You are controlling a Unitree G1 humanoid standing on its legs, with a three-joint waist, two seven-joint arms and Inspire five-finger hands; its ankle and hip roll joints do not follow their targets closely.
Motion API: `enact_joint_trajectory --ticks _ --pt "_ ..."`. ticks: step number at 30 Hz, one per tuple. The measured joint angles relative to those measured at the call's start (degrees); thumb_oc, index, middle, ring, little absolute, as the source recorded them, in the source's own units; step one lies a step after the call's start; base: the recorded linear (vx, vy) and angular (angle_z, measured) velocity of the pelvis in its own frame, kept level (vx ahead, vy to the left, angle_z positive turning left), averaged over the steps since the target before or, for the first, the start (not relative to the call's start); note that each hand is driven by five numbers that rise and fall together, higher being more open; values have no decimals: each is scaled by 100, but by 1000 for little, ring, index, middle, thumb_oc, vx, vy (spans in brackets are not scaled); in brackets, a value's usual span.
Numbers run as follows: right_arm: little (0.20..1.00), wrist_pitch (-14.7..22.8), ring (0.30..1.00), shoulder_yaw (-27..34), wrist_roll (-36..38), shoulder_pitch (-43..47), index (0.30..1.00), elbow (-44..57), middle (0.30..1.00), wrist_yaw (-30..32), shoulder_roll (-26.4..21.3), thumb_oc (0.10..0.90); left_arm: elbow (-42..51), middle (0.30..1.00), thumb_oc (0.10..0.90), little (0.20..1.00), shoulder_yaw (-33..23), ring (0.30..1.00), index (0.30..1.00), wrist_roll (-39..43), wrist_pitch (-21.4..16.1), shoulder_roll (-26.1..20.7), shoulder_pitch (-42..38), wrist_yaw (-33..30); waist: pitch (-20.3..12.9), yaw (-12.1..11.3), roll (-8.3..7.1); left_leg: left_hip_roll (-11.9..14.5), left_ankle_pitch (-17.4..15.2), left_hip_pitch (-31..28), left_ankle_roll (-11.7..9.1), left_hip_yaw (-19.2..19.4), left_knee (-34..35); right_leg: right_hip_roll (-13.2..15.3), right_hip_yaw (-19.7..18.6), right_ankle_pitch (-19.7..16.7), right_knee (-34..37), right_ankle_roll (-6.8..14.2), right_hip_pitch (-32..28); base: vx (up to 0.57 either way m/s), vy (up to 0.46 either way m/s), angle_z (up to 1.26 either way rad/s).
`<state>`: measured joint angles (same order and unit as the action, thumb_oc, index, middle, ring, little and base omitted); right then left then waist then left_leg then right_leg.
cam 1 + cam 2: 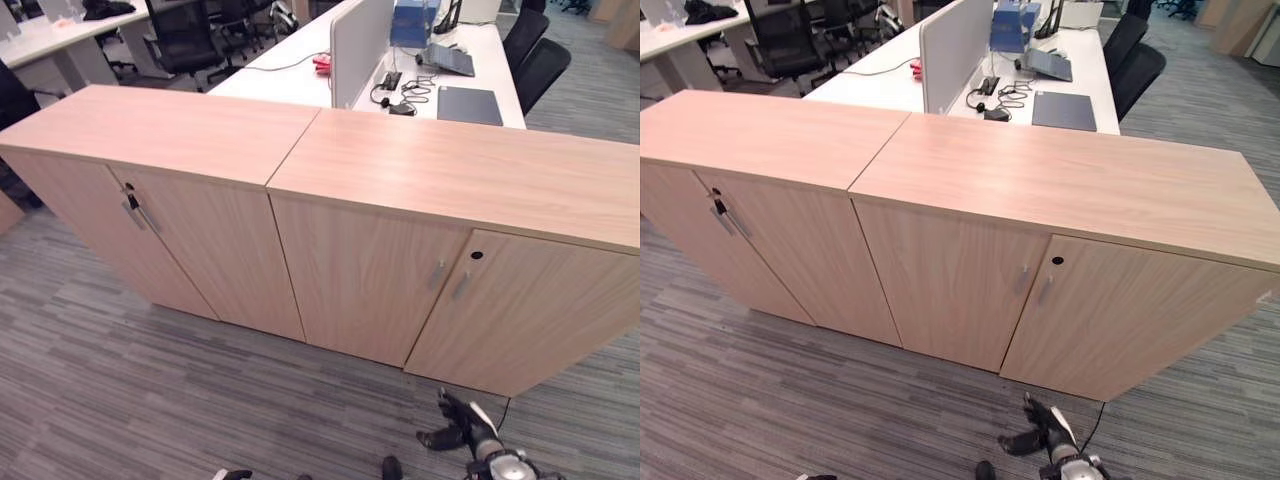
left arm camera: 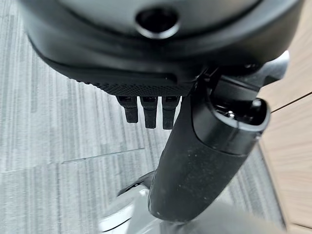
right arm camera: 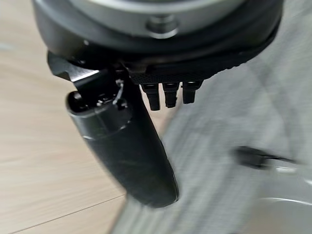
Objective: Put the empty folder in the office cabinet
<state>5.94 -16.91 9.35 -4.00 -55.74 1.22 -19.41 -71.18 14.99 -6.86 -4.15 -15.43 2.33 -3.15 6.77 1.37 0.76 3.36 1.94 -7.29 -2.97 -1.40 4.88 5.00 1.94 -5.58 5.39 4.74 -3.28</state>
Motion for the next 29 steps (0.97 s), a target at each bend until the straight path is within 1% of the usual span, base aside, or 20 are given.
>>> enact_joint_trajectory --ticks 1,3,5,6,8,16,29 --pt "900 18 900 113 -20 10 900 -500 900 19 129 800 -1 900 800 900 123 900 900 7 1 1 -14 10 -69 11 28 8 -2 -3 -3 28 0 -4 -5 1 0 -2 35 16 -41 -12" --pt "900 -72 900 269 -12 3 900 -894 900 94 231 800 4 900 800 900 237 900 900 41 0 7 8 14 -148 -5 65 20 -11 -13 -10 104 0 -7 -12 -6 -1 -8 55 19 -34 -22" --pt "900 -87 900 376 -13 7 900 -1071 900 132 232 800 6 900 800 900 296 900 900 207 2 -10 27 27 -163 6 79 53 -50 -76 -7 282 1 -4 -6 -65 0 -16 71 39 -29 -42" --pt "900 -92 900 383 -12 -2 900 -1124 900 131 237 800 3 900 800 900 298 900 900 210 4 -13 45 23 -178 18 67 60 -93 -81 19 286 2 -11 -2 -74 0 -27 62 28 -9 -27" --pt "900 -109 900 399 -11 -68 900 -1223 900 131 240 800 -10 900 800 900 328 900 900 208 4 -17 48 23 -268 37 55 68 -114 -81 -10 287 2 -20 -2 -75 0 -28 64 14 -10 -5" --pt "900 -147 900 415 -12 -126 900 -1411 900 132 293 800 -16 900 800 900 391 900 900 210 3 -60 93 102 -445 67 19 64 -117 -91 -38 323 2 -16 -11 -81 -1 -32 82 17 0 0" --pt "900 -165 900 411 -16 -108 900 -1424 900 121 304 800 -16 900 800 900 392 900 900 219 2 -99 111 280 -481 83 10 61 -85 -125 -29 433 1 -22 -94 -122 -1 -49 80 16 -1 -4"
